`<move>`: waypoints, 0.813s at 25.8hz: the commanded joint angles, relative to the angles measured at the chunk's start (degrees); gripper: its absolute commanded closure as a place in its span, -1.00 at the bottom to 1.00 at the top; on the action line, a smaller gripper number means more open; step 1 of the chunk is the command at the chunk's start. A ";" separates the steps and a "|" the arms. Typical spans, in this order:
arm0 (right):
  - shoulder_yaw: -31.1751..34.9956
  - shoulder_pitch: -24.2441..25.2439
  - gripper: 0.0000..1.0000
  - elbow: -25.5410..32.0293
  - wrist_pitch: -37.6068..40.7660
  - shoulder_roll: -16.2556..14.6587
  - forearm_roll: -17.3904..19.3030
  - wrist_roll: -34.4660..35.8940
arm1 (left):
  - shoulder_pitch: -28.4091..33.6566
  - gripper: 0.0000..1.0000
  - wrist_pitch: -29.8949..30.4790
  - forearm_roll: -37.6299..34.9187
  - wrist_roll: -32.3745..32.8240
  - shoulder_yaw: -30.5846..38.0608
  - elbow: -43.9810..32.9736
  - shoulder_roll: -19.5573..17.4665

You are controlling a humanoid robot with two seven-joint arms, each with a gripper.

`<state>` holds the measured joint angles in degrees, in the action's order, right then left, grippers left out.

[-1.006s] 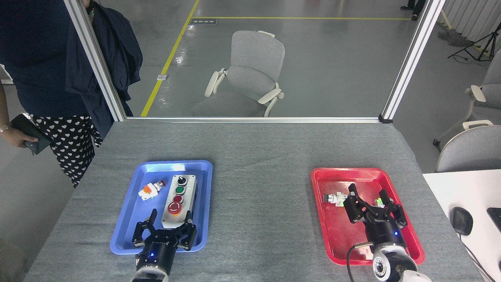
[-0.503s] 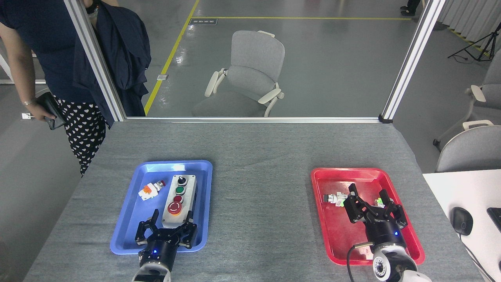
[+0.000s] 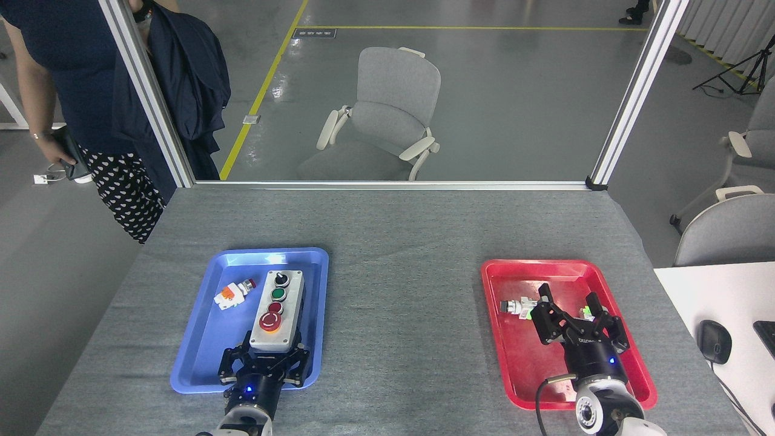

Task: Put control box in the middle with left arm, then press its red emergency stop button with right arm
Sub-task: 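Slide the grey control box out of the blue tray toward the table middle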

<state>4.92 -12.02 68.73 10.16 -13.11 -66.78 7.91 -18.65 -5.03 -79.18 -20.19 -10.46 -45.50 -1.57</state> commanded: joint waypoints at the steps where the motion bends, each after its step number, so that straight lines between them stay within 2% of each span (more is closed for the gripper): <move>1: 0.09 -0.02 -1.00 0.00 0.04 0.01 -0.01 0.00 | -0.51 -0.65 -0.16 0.34 -1.43 0.09 1.11 0.25; 3: 0.09 -0.02 -1.00 0.00 0.04 0.01 0.07 0.00 | -0.51 -0.44 -0.16 0.43 -1.78 0.09 1.11 0.25; 12: 0.00 -0.02 -1.00 0.00 0.04 0.10 -0.02 0.00 | 0.02 0.21 0.02 -0.01 -1.96 0.00 -0.20 -0.01; 15: 0.00 -0.02 -1.00 0.00 0.13 0.10 -0.02 0.00 | 1.16 0.30 0.19 0.08 -1.87 0.00 -3.10 -0.10; 21: 0.00 -0.02 -1.00 0.00 0.13 0.01 -0.02 0.00 | 3.36 0.33 0.02 0.25 0.41 0.00 -12.68 -0.19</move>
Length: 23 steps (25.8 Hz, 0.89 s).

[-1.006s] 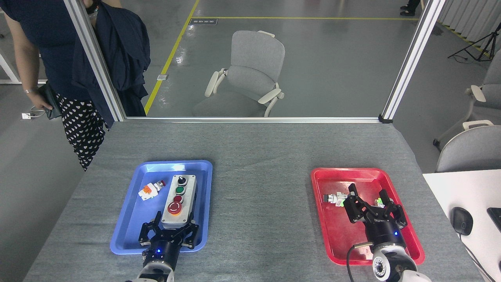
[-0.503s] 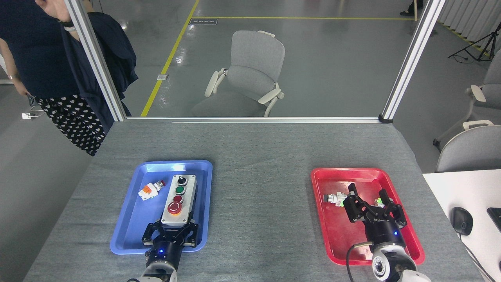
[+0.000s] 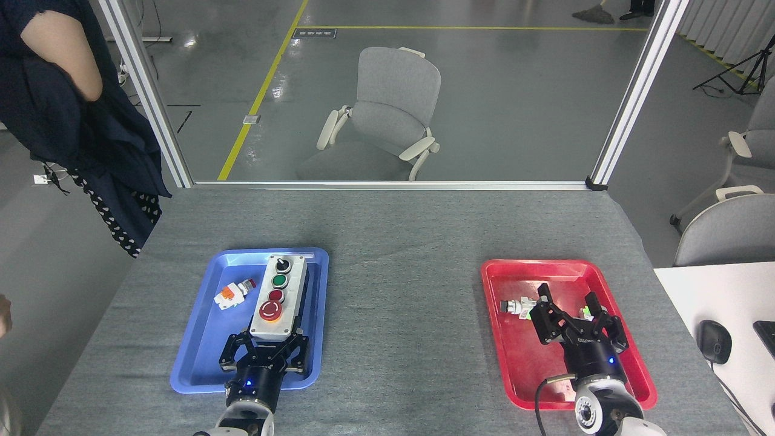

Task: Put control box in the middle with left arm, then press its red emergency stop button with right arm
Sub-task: 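Slide the grey control box out of the blue tray toward the table middle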

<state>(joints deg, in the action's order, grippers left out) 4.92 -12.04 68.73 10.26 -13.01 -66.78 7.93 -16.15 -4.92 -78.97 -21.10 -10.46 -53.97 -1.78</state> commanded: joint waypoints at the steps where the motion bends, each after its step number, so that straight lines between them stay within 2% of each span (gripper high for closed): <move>1: 0.00 0.00 -1.00 0.00 0.02 -0.08 -0.02 -0.02 | 1.03 0.33 -0.09 0.05 2.20 0.00 -5.35 0.20; 3: 0.00 0.00 -1.00 0.00 0.02 -0.08 -0.02 -0.02 | 0.94 0.33 -0.18 -0.13 2.99 -0.09 -6.23 0.81; 8: 0.00 0.00 -1.00 0.00 -0.06 -0.08 0.07 -0.02 | -0.20 0.35 -1.76 -0.92 3.43 -1.41 -6.23 7.14; 11: 0.00 0.00 -1.00 0.00 0.03 -0.08 0.07 -0.11 | -1.52 0.35 -5.62 -0.92 4.57 -6.15 -5.88 9.43; 14: 0.00 0.00 -1.00 0.09 0.03 -0.08 0.16 -0.11 | -2.66 0.35 -12.22 -0.13 5.54 -12.92 -5.62 9.51; 17: 0.00 0.00 -1.00 0.00 0.11 -0.17 0.60 -0.11 | -4.77 0.36 -18.11 0.92 5.63 -19.69 -2.19 9.60; 23: 0.00 0.00 -1.00 0.00 0.03 -0.26 0.60 -0.20 | -5.03 0.38 -20.30 5.85 5.63 -26.98 -1.31 9.60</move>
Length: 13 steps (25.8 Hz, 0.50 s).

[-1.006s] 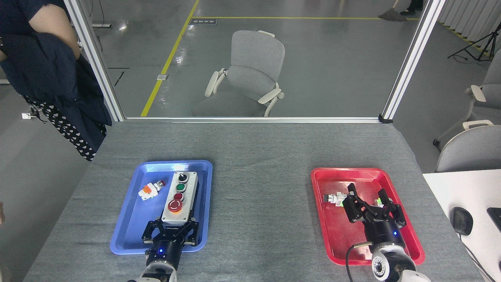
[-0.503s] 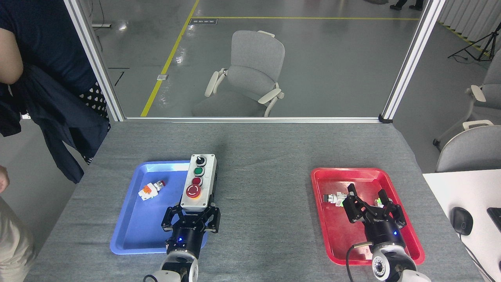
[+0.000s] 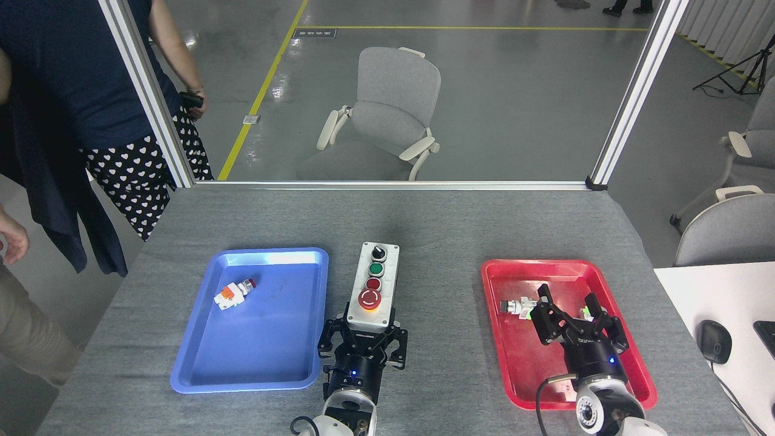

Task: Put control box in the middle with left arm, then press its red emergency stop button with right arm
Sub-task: 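Slide the grey control box out of the blue tray toward the table middle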

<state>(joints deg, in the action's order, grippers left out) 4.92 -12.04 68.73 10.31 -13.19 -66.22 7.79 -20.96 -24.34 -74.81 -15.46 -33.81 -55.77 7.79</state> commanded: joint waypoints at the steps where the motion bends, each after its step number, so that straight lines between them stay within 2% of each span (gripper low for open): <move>1: 0.00 0.00 -1.00 0.00 -0.03 0.00 0.04 -0.05 | -0.22 0.38 -0.98 1.78 -0.10 -4.51 0.58 0.03; 10: 0.00 -0.88 -1.00 0.00 -0.03 -0.26 0.13 -0.05 | -0.39 0.38 1.92 2.39 -0.19 -8.12 6.47 0.12; 13: -0.09 -0.88 -1.00 0.00 -0.03 -0.26 1.36 -0.05 | -0.48 0.38 2.54 2.74 -0.28 -9.52 7.00 0.12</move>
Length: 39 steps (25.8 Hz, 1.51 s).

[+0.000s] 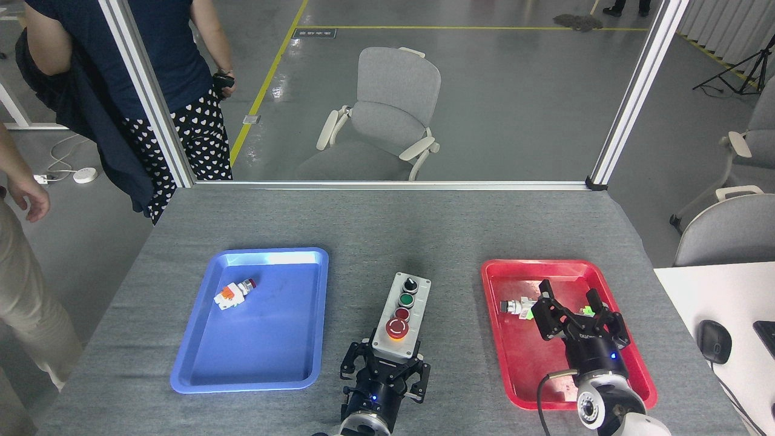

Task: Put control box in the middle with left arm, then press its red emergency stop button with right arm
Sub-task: 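Slide the grey control box out of the blue tray toward the table middle, then release the control box and withdraw the left gripper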

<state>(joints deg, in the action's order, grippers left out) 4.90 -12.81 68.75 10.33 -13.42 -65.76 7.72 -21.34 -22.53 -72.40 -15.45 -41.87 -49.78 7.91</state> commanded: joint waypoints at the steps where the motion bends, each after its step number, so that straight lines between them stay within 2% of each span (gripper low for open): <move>1: -0.06 -0.11 -1.00 -0.02 -0.04 -0.02 1.42 0.02 | -0.10 0.38 0.73 0.33 -0.29 -1.64 1.00 0.00; 9: 0.03 -0.11 -1.00 -0.02 -0.04 -0.02 1.60 0.11 | -1.95 0.37 3.37 2.17 -1.08 -1.64 6.62 -0.09; 15: 0.11 -0.20 -1.00 -0.02 -0.13 -0.02 1.69 0.19 | -3.35 0.32 3.72 2.26 -1.60 -1.64 7.41 -0.18; 19: 0.20 -0.20 -1.00 -0.02 -0.04 -0.46 1.69 0.11 | -3.44 -0.02 3.63 2.35 -2.22 -1.55 8.21 -0.18; 24: 0.20 -0.29 -1.00 -0.02 -0.04 -0.64 1.69 0.02 | -3.44 -0.87 3.54 3.67 -4.42 -1.46 8.12 -0.18; 26: 0.29 -0.29 -1.00 0.07 -0.04 -0.64 1.69 0.02 | -3.44 -0.95 3.54 3.75 -4.50 -1.46 8.12 -0.18; 33: 0.29 -0.37 -0.93 0.07 0.13 -0.90 1.60 0.11 | -3.44 -0.97 3.63 3.75 -4.59 -1.55 7.59 -0.18; 34: 0.29 -0.46 -0.86 0.07 0.40 -0.90 1.60 0.11 | -3.44 -0.97 3.54 3.75 -4.59 -1.64 7.33 -0.18; 37: 0.29 -0.90 -0.08 -0.02 4.09 -1.78 1.69 0.11 | -2.74 -0.98 3.10 3.40 -4.77 -1.46 4.16 -0.44; 39: 0.29 -1.17 0.24 -0.02 6.64 -1.96 1.78 0.11 | -0.81 -0.98 2.93 3.32 -6.17 -1.11 0.91 -1.06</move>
<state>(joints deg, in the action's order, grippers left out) 5.22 -13.61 68.77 13.86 -14.98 -64.08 7.77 -23.91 -19.36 -68.86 -20.52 -43.32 -45.15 7.45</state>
